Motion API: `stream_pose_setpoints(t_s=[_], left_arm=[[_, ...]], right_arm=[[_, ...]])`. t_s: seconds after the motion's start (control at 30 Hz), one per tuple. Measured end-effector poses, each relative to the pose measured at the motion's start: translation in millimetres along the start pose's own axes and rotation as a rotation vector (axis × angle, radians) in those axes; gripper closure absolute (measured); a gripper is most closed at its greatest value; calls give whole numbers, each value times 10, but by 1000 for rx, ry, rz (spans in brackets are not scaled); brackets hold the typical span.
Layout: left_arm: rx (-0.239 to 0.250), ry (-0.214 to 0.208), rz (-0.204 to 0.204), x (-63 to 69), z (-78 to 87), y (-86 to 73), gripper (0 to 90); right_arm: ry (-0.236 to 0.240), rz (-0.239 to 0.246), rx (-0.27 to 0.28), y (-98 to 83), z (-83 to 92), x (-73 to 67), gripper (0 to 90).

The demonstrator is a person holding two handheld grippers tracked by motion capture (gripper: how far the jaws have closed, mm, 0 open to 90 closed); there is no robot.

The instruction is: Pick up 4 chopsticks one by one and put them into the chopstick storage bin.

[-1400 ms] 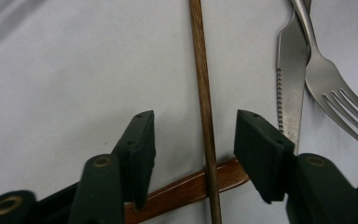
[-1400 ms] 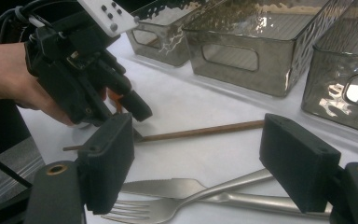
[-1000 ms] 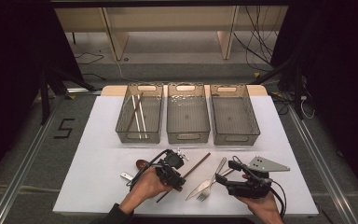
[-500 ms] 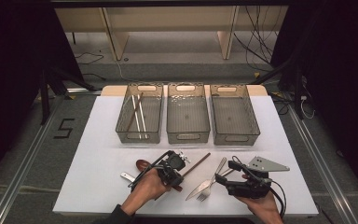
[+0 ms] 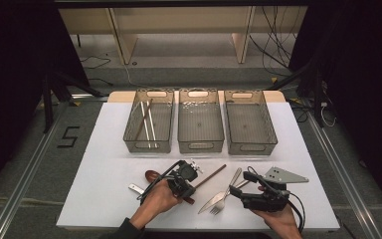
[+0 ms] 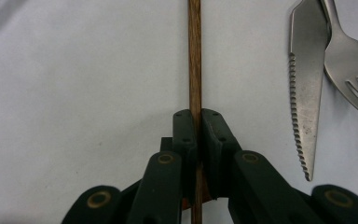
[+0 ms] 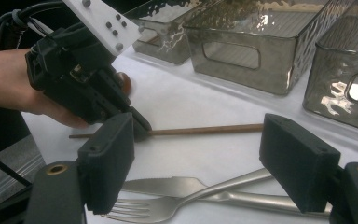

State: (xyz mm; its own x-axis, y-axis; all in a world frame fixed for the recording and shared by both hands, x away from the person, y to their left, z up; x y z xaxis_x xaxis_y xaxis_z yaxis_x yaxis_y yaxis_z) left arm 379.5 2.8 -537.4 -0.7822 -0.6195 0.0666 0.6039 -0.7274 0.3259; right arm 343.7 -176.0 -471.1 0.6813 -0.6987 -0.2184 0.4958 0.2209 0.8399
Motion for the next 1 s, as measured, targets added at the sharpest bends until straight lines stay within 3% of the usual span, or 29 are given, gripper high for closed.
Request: stream_pose_setpoints(t_s=[0.3, 0.53, 1.0], left_arm=[[17, -20, -24, 7, 25, 12, 844], [71, -27, -23, 0, 159, 76, 844], [182, -62, 22, -120, 457, 195, 844]], right_arm=[[0, -2, 0, 0, 4, 5, 271], [0, -2, 2, 1, 7, 6, 271], [3, -1, 2, -3, 0, 3, 270]])
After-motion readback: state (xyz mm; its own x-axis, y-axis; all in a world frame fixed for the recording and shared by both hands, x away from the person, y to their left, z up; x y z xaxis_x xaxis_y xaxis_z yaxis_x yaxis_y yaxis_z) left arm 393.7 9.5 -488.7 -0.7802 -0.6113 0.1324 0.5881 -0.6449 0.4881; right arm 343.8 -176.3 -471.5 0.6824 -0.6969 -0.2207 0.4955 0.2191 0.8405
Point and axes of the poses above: each handheld gripper's, and its own axes: z roughly backward along the jaws, y roughly out of its top, x roughly to its right, the point moved 8 cm from there along -z, roughly forward along the jaws, and after that the axes turned 4 degrees about -x, right-handed, at the moved point
